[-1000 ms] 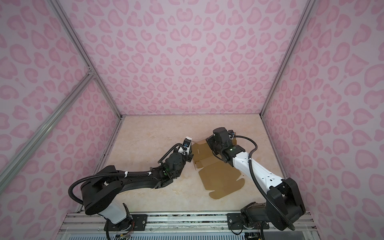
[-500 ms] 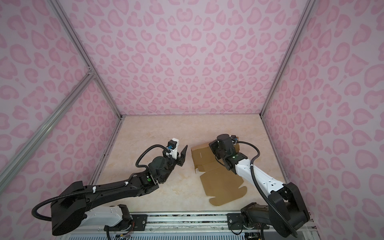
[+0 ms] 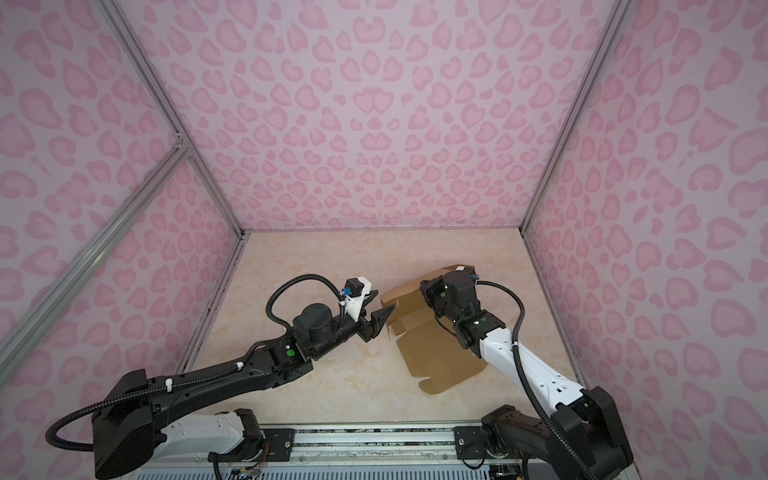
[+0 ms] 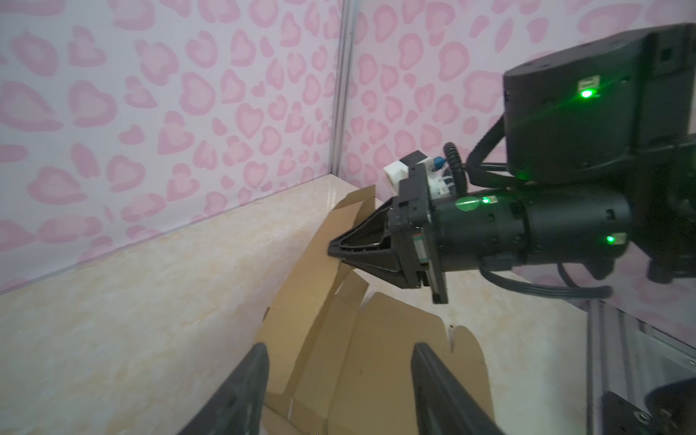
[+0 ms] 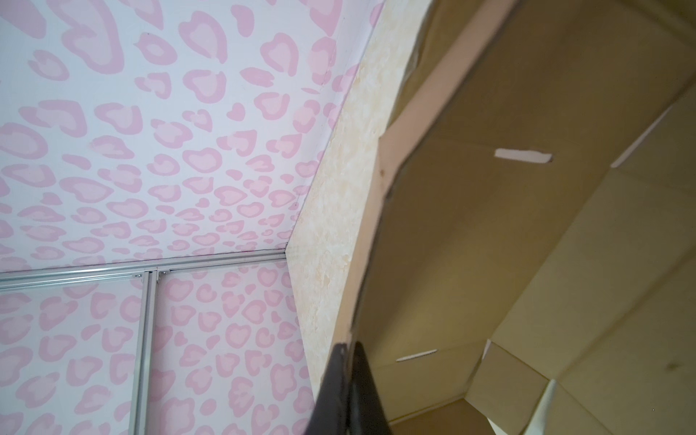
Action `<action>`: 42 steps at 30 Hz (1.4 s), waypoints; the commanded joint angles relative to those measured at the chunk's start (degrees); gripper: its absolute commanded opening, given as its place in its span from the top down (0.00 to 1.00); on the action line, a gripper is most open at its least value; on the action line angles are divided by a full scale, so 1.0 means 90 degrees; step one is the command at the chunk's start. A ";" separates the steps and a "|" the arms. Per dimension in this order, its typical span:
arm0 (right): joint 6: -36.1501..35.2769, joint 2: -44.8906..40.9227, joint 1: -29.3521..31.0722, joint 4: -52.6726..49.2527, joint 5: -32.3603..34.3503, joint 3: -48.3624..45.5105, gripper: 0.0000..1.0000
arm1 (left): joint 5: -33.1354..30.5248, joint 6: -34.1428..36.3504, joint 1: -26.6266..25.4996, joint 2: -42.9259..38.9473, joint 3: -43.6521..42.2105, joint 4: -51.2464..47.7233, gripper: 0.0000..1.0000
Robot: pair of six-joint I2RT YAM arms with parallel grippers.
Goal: Fold the paper box
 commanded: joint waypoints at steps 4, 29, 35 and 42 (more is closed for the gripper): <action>-0.0105 -0.0243 -0.0037 -0.0153 -0.0103 -0.0061 1.00 | 0.0534 0.0083 0.0007 0.0166 -0.0105 -0.0446 0.37; -0.0292 -0.0696 -0.0272 -0.0517 -0.0289 -0.0296 1.00 | -0.0213 -0.0616 0.0803 -0.0054 0.0089 -0.1306 0.40; -0.0357 -0.0671 -0.0272 -0.0401 -0.0243 -0.0425 1.00 | 0.0492 -0.1998 0.0808 0.0215 0.0677 -0.1453 0.40; -0.0376 -0.0779 -0.0258 -0.0336 -0.0171 -0.0599 1.00 | 0.0796 -0.3163 0.0806 0.0742 0.1045 -0.1430 0.40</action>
